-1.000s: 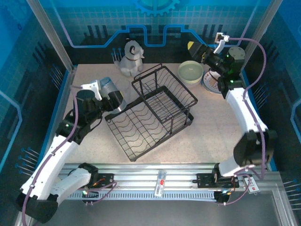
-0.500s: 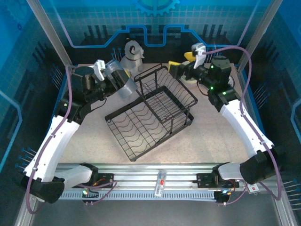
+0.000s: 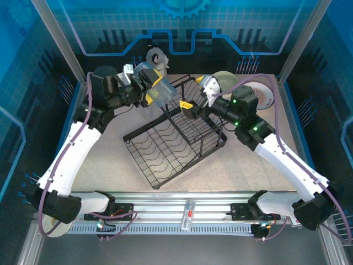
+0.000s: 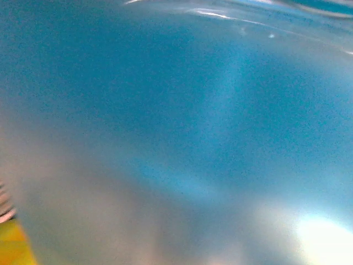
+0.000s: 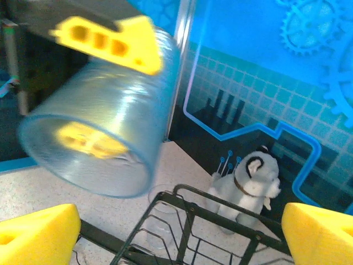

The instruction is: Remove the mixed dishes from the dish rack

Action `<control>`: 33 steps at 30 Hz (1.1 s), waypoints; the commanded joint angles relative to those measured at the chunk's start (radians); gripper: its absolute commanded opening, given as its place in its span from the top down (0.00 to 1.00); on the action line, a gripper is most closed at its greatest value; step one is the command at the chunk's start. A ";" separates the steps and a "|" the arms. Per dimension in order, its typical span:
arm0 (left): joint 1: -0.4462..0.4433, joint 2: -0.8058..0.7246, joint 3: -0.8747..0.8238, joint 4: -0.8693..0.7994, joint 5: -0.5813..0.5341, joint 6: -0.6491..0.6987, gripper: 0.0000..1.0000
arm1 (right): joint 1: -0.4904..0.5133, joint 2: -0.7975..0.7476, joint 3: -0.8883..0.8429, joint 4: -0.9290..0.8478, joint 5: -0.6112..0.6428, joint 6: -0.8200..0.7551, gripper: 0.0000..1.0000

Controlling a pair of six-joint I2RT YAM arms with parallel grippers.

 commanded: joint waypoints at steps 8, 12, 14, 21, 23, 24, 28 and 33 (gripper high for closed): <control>-0.032 0.058 0.059 0.121 0.108 -0.104 0.41 | 0.057 0.043 0.078 -0.020 0.049 -0.092 0.22; -0.035 0.067 0.052 0.140 0.115 -0.120 0.41 | 0.059 0.075 0.119 -0.032 0.065 -0.093 0.30; -0.036 0.071 0.046 0.161 0.120 -0.135 0.41 | 0.062 0.088 0.132 -0.036 0.071 -0.096 0.37; -0.040 0.087 0.046 0.192 0.124 -0.168 0.41 | 0.081 0.121 0.167 -0.043 0.111 -0.128 0.59; -0.041 0.094 0.047 0.195 0.129 -0.178 0.41 | 0.084 0.127 0.170 -0.039 0.120 -0.131 0.65; -0.041 0.095 0.046 0.199 0.129 -0.180 0.41 | 0.085 0.131 0.172 -0.038 0.123 -0.132 0.69; -0.041 0.098 0.035 0.210 0.123 -0.191 0.42 | 0.088 0.136 0.179 -0.036 0.130 -0.125 0.79; -0.042 0.104 0.035 0.236 0.126 -0.203 0.41 | 0.088 0.143 0.189 -0.046 0.128 -0.120 1.00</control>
